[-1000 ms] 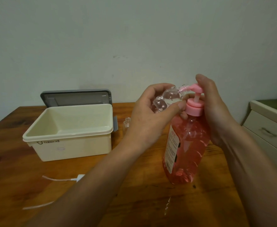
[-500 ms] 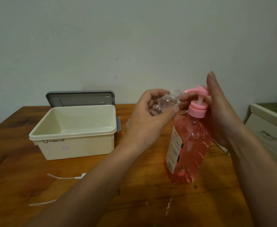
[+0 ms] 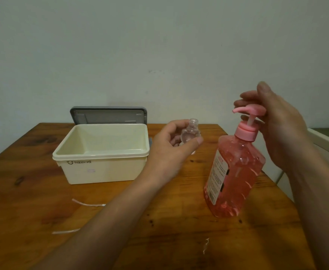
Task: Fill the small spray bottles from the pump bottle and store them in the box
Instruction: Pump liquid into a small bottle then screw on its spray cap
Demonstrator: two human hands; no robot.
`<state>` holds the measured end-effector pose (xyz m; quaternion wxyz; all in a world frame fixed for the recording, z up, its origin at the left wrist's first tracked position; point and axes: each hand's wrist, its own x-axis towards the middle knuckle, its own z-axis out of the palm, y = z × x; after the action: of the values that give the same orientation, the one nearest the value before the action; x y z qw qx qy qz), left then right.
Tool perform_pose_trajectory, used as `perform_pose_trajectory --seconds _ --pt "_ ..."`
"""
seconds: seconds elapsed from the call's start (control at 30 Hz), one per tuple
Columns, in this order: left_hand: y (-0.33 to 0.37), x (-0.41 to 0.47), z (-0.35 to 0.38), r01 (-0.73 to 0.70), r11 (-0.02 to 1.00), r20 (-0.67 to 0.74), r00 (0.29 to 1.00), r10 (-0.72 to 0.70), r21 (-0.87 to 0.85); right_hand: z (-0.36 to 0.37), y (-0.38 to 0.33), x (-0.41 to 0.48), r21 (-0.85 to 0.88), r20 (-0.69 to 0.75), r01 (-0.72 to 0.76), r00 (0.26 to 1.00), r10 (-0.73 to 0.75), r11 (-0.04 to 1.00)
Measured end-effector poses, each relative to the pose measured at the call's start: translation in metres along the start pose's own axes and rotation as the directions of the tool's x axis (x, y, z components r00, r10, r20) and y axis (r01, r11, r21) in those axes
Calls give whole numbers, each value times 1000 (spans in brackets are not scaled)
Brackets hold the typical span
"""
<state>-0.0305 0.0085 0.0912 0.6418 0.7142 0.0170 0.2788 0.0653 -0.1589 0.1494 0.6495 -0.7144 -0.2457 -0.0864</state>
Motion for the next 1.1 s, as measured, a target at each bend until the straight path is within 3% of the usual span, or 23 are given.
perform_pose_trajectory --seconds 0.17,0.3,0.47,0.67,0.87,1.1 --pt "-4 -5 -13 28 999 -12 1000 -28 25 8 -14 -3 -48 -120 200 971 -205 979" --pt "-9 -7 -23 29 998 -36 999 -27 54 20 -27 -11 -154 -178 427 875 -450 891" --pt "-13 -10 -32 21 995 -64 998 -15 100 47 -33 -33 -34 -123 542 831 -542 840" --pt "-17 -14 -41 29 995 -84 996 -21 91 85 -2 -54 89 57 411 907 -417 907" --pt "-24 -19 -53 65 993 -115 992 -54 97 109 42 -68 106 134 229 961 -242 968" --pt "-35 -26 -64 107 987 -135 987 -91 116 126 63 -77 140 388 39 917 -91 989"
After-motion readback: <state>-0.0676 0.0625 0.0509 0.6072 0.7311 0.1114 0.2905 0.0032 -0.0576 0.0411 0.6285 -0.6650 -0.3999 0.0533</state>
